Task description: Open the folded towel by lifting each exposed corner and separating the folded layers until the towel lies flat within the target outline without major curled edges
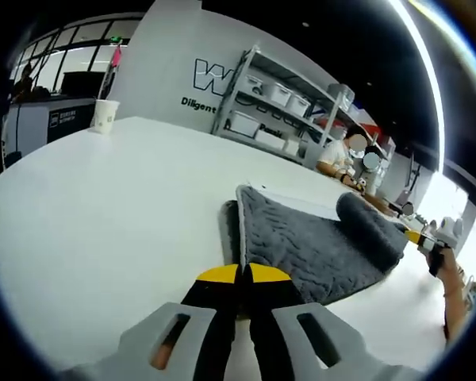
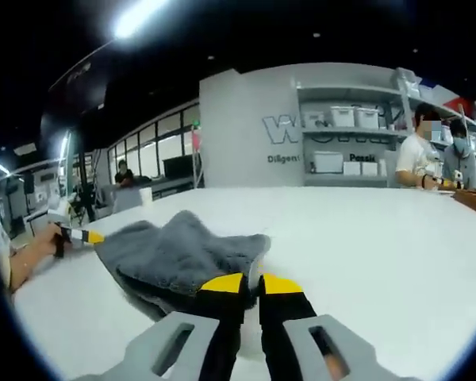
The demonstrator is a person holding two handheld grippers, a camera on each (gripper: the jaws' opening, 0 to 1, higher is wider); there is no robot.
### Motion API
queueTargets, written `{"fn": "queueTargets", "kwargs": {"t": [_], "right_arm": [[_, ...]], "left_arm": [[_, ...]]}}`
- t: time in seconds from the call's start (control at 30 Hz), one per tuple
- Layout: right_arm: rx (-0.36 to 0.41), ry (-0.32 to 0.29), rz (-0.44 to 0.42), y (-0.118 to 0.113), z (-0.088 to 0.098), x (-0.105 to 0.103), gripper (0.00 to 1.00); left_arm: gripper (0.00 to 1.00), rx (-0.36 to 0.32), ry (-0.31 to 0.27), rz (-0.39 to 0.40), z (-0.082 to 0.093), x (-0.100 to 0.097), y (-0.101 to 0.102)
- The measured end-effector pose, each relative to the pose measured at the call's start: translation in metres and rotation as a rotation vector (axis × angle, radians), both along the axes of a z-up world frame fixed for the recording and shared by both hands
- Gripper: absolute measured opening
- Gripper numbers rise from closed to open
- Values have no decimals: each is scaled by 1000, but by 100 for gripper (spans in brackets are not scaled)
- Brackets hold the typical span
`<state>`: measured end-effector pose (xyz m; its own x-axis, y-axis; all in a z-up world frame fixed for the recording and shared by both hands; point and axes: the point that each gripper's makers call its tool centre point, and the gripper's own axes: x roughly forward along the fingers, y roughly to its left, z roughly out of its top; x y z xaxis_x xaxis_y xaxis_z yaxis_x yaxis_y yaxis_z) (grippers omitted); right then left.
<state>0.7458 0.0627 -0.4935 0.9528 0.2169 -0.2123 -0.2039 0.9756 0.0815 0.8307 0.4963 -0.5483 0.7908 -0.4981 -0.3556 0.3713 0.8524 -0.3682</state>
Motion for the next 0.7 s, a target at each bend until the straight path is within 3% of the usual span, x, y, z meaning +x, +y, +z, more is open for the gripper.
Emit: {"fn": "queueTargets", "kwargs": {"t": [0.23,0.7], "right_arm": [[-16,20,-29,-12,-2,-4,0],[-92,70,-72,-34,-12,-12,0]], "left_arm": [[2,-29,16,17,0,2,12],[2,11,18,70,-1,5,45]]}}
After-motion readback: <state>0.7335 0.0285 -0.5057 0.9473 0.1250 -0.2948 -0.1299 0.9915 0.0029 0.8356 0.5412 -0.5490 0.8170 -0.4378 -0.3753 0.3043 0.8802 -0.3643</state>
